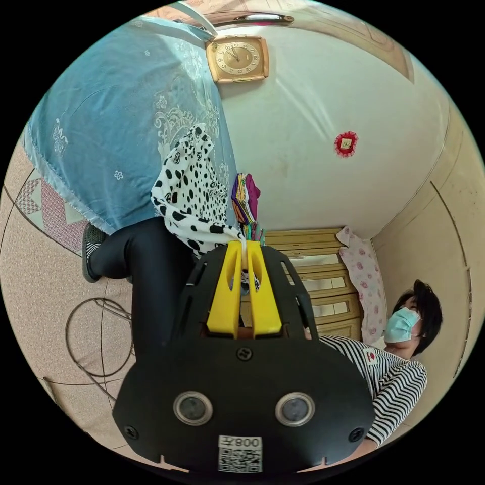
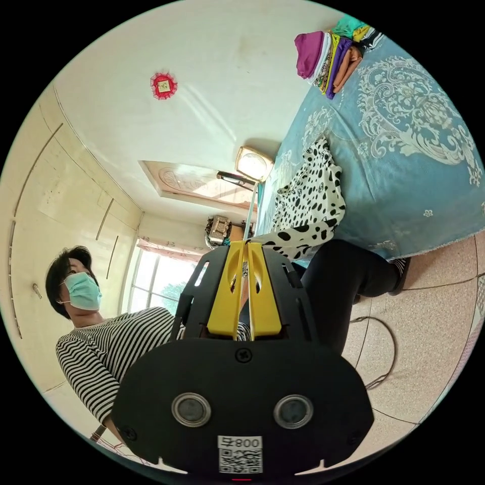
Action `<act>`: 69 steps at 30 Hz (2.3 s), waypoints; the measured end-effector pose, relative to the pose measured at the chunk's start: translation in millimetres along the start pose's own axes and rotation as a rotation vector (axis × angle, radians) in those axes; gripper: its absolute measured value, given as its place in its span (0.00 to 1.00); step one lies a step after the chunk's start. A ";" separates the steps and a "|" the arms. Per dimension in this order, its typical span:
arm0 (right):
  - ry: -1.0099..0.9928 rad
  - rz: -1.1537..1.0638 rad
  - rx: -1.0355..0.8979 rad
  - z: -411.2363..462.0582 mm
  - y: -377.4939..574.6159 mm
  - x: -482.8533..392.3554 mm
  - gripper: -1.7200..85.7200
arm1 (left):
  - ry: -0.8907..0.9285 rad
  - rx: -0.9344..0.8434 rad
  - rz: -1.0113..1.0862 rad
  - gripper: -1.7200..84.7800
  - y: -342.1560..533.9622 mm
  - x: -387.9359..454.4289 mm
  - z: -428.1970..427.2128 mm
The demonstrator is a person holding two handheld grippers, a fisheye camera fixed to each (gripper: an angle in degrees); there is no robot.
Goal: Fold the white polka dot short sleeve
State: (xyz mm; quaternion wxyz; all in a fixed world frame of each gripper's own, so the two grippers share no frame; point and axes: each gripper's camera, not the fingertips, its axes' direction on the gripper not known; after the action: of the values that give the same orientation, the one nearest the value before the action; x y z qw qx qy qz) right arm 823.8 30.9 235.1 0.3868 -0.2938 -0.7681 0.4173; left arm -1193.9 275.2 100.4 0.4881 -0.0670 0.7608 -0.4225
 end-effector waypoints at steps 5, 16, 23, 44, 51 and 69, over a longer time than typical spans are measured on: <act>0.027 -0.017 -0.016 19.8 -74.8 -14.5 0.03 | -0.009 0.011 0.028 0.04 -73.6 16.9 26.6; 0.088 0.011 -0.051 79.3 -248.7 -7.1 0.03 | -0.081 0.032 -0.007 0.04 -255.8 18.8 102.2; 0.126 0.079 -0.064 117.5 -352.9 29.4 0.03 | -0.162 0.022 -0.039 0.04 -356.4 1.2 151.1; 0.238 0.234 -0.153 204.3 -538.4 122.2 0.03 | -0.289 -0.011 -0.146 0.05 -536.8 -77.8 252.3; 0.202 0.252 -0.143 220.7 -560.1 130.5 0.04 | -0.233 0.010 -0.164 0.08 -558.6 -86.0 275.3; 0.173 0.151 -0.058 270.2 -533.9 101.3 0.10 | -0.296 -0.049 0.059 0.09 -512.4 -47.5 363.0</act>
State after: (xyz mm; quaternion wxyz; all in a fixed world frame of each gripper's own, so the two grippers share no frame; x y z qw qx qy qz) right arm 474.9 -258.3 638.9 0.4105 -0.3968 -0.7191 0.3961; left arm -1038.4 -234.9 435.4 0.6053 -0.1182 0.6922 -0.3749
